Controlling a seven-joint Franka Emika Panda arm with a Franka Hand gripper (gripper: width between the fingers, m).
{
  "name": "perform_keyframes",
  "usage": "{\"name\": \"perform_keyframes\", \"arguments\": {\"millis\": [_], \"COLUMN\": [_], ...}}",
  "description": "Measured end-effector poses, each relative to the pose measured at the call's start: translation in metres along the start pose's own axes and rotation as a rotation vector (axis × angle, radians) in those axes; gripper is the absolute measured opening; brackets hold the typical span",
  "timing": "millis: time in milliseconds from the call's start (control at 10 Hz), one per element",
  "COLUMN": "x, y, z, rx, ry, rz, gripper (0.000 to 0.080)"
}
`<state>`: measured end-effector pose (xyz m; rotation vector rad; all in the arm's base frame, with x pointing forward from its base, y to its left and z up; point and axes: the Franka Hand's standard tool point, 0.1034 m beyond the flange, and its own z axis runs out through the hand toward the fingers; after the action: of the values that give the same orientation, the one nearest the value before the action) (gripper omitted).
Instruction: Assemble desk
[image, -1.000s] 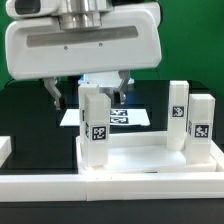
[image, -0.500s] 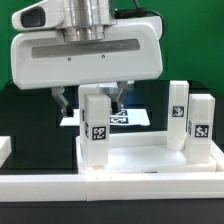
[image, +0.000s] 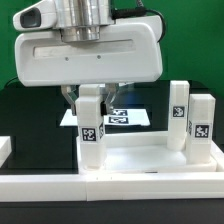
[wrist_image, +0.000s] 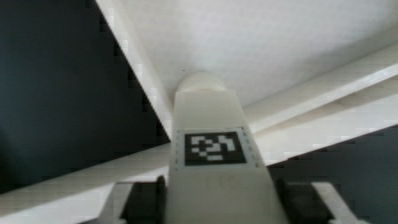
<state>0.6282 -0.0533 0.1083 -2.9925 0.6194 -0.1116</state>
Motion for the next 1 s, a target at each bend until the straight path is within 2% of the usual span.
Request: {"name": "perform_keyframes", "arguments": {"millis": [200,300,400,500,700,1000], "x": [0.001,0.001,0.0,0.0,-0.004,-0.005], "y": [-0.002,-0.001,-0.001,-0.003,-0.014,-0.017], "z": [0.0,0.001,0.001,0.002,0.004,0.005], "rx": [0.001,0.015,0.045,0.058,0.055,0.053], "ry": [0.001,-0.003,-0.018,-0.029,-0.042,-0.044], "rz": [0.327,0.499,0.72,0.878,1.128,1.184], "gripper": [0.0287,0.0288,0.0288,0.0288,0.0289,0.0289]}}
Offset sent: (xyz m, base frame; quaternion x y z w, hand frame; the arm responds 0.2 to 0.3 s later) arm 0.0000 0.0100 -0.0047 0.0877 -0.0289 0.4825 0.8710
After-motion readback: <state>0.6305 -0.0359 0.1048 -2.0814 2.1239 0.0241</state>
